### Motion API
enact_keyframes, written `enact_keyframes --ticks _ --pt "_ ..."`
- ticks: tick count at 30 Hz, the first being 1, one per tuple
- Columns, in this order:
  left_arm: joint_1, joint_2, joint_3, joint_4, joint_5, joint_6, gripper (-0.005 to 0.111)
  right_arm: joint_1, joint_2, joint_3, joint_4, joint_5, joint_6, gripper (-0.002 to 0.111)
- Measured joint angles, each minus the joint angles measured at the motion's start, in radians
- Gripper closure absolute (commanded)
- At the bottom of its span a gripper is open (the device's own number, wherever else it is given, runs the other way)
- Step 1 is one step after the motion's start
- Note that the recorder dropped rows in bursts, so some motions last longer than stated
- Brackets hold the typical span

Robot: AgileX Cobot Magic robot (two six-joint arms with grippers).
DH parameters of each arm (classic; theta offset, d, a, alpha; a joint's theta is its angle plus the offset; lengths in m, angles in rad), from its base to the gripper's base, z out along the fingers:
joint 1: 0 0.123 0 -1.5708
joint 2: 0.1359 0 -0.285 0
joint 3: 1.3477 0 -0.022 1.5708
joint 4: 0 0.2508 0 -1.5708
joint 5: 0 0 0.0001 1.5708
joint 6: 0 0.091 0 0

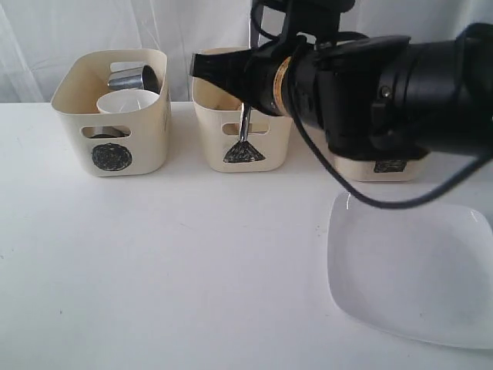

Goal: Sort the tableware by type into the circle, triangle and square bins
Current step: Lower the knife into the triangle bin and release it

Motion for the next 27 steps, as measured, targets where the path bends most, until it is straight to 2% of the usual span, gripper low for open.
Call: enact_keyframes --ticks 4,10,16,23,25,27 --pt "0.000 0.000 0.000 0.000 0.000 0.000 0.107 -0.106 0.091 -0.081 -0.096 -0.141 0.001 0.108" --pt "0.000 0.000 0.000 0.000 0.000 0.000 0.107 -0.201 0.262 -0.241 -0.218 -0.177 0.001 0.108" --pt "0.000 0.000 0.000 0.000 0.000 0.000 0.107 -0.242 0.399 -0.386 -0.235 -0.183 0.001 0.108" --pt "0.000 0.000 0.000 0.000 0.000 0.000 0.107 -0.244 0.517 -0.530 -0.241 -0.138 -0.004 0.108" --pt "0.000 0.000 0.000 0.000 0.000 0.000 0.107 -0.244 0.554 -0.559 -0.241 -0.099 -0.004 0.106" --pt "0.000 0.000 0.000 0.000 0.000 0.000 0.107 -0.244 0.581 -0.579 -0.241 -0.061 -0.006 0.100"
